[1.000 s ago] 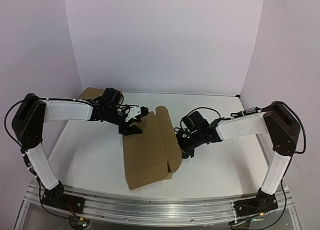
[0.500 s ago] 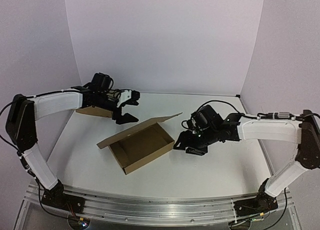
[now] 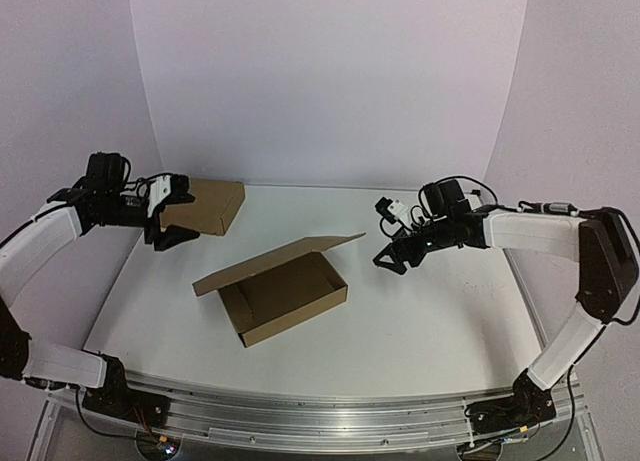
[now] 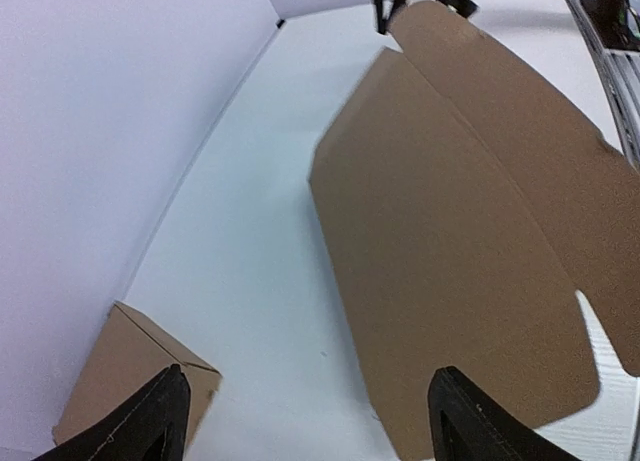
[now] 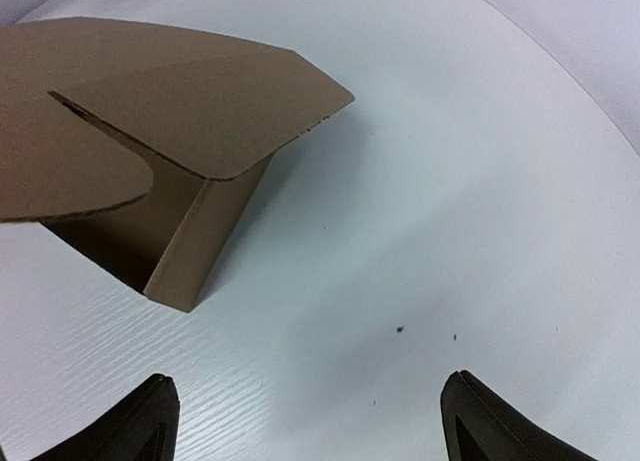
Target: Fold the paper box
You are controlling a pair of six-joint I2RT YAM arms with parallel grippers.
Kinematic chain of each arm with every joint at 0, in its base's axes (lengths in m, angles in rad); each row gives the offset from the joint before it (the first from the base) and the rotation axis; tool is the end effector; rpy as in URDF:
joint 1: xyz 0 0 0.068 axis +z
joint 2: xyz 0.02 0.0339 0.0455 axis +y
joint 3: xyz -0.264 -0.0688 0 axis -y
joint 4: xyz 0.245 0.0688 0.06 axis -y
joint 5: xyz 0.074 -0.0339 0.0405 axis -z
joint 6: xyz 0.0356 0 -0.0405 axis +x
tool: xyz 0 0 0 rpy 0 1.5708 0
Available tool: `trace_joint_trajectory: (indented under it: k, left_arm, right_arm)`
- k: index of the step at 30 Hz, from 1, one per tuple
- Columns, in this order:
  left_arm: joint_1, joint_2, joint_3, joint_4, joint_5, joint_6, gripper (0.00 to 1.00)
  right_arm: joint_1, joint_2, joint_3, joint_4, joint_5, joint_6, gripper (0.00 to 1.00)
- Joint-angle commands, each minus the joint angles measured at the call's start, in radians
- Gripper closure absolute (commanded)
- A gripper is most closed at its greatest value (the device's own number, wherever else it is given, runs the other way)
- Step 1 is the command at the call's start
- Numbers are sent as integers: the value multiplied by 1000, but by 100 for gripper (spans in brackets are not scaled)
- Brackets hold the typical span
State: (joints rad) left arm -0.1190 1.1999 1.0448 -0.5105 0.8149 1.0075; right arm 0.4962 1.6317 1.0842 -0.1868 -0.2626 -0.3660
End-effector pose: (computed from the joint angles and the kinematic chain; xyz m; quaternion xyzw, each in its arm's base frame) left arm 0.2482 -0.0558 0.3202 0.5874 0.6056 -0.1492 0.5157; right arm 0.3095 0.1781 0.2281 -0.4269 0.8008 0.1456 0.3940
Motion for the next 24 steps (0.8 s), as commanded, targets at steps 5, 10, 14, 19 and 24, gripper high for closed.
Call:
trace_joint_trajectory:
  k: [5,10,14,19,24]
  left_arm:
    - [-4,-286,-302,-35,-68,195,8]
    - [-4,-310,-395,12,-79,223,2]
    - [-5,-310,-457,100,-23,213,0]
    - [-20,-292,-496,291,-30,19,8]
    - [-67,-263,-506,366,-82,-60,38]
  right_arm:
    - [-4,184,-49,664,-230,-48,8]
    - [-3,293,-44,919,-285,90,10]
    - [24,352,-11,1001,-300,132,11]
    - [62,385,23,1013,-272,151,14]
    - [93,391,6,1063,-229,196,18]
